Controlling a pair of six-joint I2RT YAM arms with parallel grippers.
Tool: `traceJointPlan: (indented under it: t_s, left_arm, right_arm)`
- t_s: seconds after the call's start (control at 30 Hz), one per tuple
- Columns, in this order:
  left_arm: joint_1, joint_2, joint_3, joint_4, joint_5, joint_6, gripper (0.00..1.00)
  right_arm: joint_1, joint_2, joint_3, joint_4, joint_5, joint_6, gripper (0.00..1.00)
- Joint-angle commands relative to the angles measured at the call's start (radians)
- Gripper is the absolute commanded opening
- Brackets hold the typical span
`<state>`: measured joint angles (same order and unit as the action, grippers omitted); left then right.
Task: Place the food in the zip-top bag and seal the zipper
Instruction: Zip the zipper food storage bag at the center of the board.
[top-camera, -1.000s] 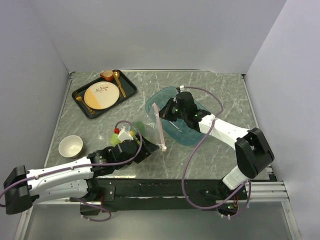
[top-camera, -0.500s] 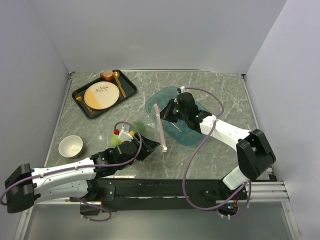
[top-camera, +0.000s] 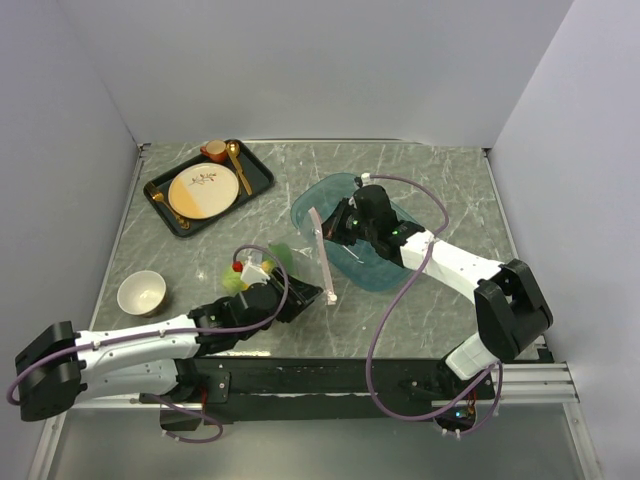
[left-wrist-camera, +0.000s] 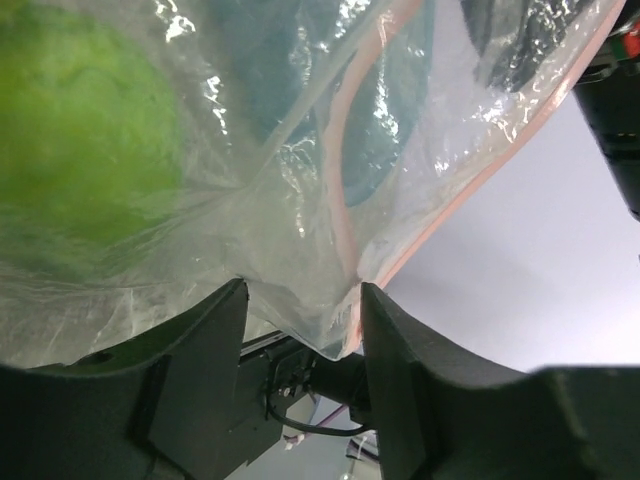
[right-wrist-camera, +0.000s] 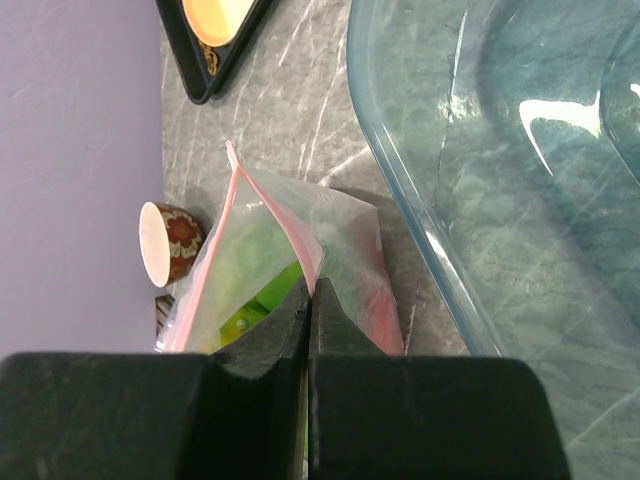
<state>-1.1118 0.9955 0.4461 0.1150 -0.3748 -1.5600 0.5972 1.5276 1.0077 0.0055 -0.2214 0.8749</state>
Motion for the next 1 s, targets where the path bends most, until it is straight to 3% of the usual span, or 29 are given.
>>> traceJointPlan:
  t_s: [0.0,0.1,0.2,0.43,0.7,0.97]
  left_arm:
    - [0.003,0.025,0.013,0.066,0.054,-0.028,0.6]
    - [0.003,0.005,-0.015,0.081,0.063,-0.069,0.62]
    - [0.003,-0.009,-0.044,0.097,0.056,-0.094,0.7]
    - [-0.014,0.029,-0.037,0.1,0.066,-0.117,0.73]
    - [-0.023,0.115,-0.101,0.294,0.037,-0.173,0.74]
    - [-0.023,0.118,-0.084,0.322,-0.061,-0.189,0.67]
  right_arm:
    - [-0.007,-0.057,0.012,0.004,0.011,-0.004,0.01]
    - [-0.01,-0.058,0.015,0.002,0.016,-0.007,0.01]
    - [-0.008,-0.055,0.02,0.001,0.019,-0.01,0.01]
    - [-0.007,-0.047,0.032,0.001,0.016,-0.007,0.01]
    - [-0.008,-0.05,0.039,0.001,0.004,-0.008,0.01]
    - [-0.008,-0.078,0.013,-0.027,0.01,-0.016,0.02]
